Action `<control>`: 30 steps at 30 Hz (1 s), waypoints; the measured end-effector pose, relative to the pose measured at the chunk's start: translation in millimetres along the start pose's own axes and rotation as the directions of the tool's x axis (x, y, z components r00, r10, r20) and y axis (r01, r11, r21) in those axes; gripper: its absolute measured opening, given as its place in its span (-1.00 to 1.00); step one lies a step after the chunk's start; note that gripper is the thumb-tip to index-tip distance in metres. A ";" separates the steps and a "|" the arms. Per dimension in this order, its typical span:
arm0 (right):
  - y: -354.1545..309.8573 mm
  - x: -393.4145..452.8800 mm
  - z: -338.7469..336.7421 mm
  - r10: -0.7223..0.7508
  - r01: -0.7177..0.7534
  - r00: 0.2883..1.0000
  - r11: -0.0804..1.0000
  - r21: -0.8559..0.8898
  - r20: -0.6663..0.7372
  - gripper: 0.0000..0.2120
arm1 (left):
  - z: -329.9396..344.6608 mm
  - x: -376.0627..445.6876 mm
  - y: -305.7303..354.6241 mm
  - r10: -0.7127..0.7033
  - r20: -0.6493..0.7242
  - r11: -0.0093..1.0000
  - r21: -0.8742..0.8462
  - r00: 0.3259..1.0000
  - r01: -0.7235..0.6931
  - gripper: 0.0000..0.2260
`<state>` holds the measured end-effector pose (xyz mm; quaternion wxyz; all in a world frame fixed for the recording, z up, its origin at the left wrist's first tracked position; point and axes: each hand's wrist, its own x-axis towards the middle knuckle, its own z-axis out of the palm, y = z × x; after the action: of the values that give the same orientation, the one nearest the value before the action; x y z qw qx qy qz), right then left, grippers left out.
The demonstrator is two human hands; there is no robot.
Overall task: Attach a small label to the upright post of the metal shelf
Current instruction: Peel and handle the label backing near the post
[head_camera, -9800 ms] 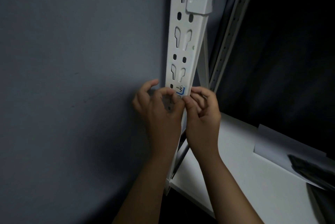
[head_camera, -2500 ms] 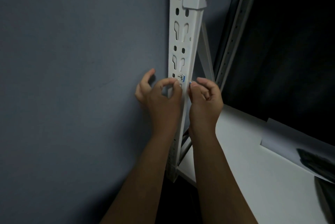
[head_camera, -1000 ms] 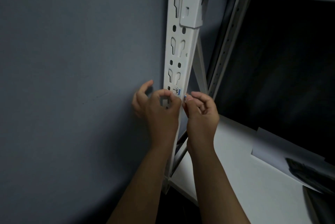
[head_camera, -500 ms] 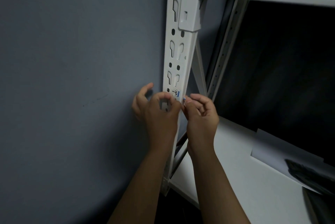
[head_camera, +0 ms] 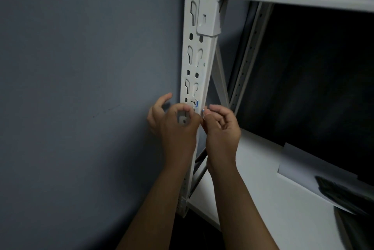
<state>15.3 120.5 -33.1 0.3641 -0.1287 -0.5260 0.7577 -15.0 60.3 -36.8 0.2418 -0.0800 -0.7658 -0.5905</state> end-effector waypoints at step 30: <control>-27.0 -17.5 2.7 0.008 -0.011 0.993 1.000 0.024 0.120 -0.87 | -32.8 -3.1 17.9 -0.011 0.146 0.992 -0.120 0.989 0.029 -0.81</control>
<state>37.2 111.5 -11.3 0.3296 -0.0808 -0.5368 0.7724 4.0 35.0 -16.6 0.1742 -0.1296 -0.7446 -0.6312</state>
